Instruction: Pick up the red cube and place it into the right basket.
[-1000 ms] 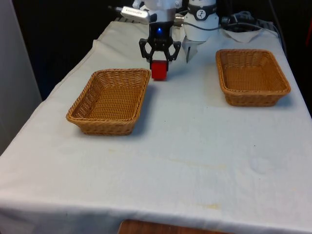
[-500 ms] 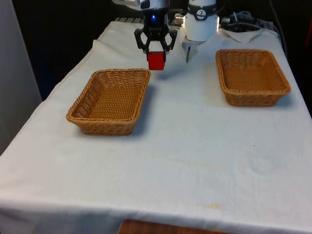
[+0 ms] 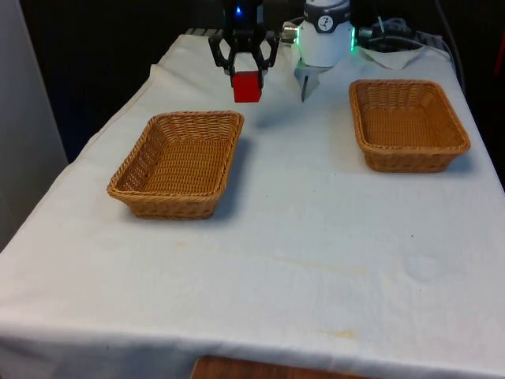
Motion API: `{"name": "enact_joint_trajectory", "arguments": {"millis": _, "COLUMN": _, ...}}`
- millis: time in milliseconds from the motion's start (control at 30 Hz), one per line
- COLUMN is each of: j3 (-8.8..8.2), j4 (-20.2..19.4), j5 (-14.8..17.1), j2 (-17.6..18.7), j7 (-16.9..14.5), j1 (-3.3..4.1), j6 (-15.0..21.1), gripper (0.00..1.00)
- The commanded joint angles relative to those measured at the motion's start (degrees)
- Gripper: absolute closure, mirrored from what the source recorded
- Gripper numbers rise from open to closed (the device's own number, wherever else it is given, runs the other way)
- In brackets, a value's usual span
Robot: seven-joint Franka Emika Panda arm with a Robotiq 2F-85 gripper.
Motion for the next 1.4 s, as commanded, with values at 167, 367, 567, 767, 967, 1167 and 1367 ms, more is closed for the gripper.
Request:
{"name": "enact_joint_trajectory", "arguments": {"millis": 167, "j3": -0.29, "j4": 2.06, "j5": -0.74, "j2": -0.63, "j7": 0.34, "j1": -0.4, "j6": -3.04, "gripper": 0.97}}
{"name": "enact_joint_trajectory", "arguments": {"millis": 367, "j3": -0.52, "j4": 4.41, "j5": 0.29, "j2": -0.4, "j7": -0.11, "j1": 0.0, "j6": -5.21, "gripper": 0.97}}
{"name": "enact_joint_trajectory", "arguments": {"millis": 567, "j3": -0.29, "j4": 6.76, "j5": 1.89, "j2": 1.09, "j7": -0.63, "j1": 0.52, "j6": -6.25, "gripper": 0.97}}
{"name": "enact_joint_trajectory", "arguments": {"millis": 767, "j3": 0.52, "j4": 10.08, "j5": 5.56, "j2": 4.64, "j7": -2.41, "j1": 0.74, "j6": -6.76, "gripper": 0.97}}
{"name": "enact_joint_trajectory", "arguments": {"millis": 967, "j3": 1.09, "j4": 12.78, "j5": 8.48, "j2": 7.79, "j7": -4.13, "j1": 0.63, "j6": -7.1, "gripper": 0.97}}
{"name": "enact_joint_trajectory", "arguments": {"millis": 1167, "j3": 1.38, "j4": 15.99, "j5": 10.77, "j2": 11.92, "j7": -5.27, "j1": 0.52, "j6": -6.88, "gripper": 0.97}}
{"name": "enact_joint_trajectory", "arguments": {"millis": 1367, "j3": 2.46, "j4": 20.0, "j5": 14.9, "j2": 16.44, "j7": -7.22, "j1": 0.23, "j6": -7.73, "gripper": 0.97}}
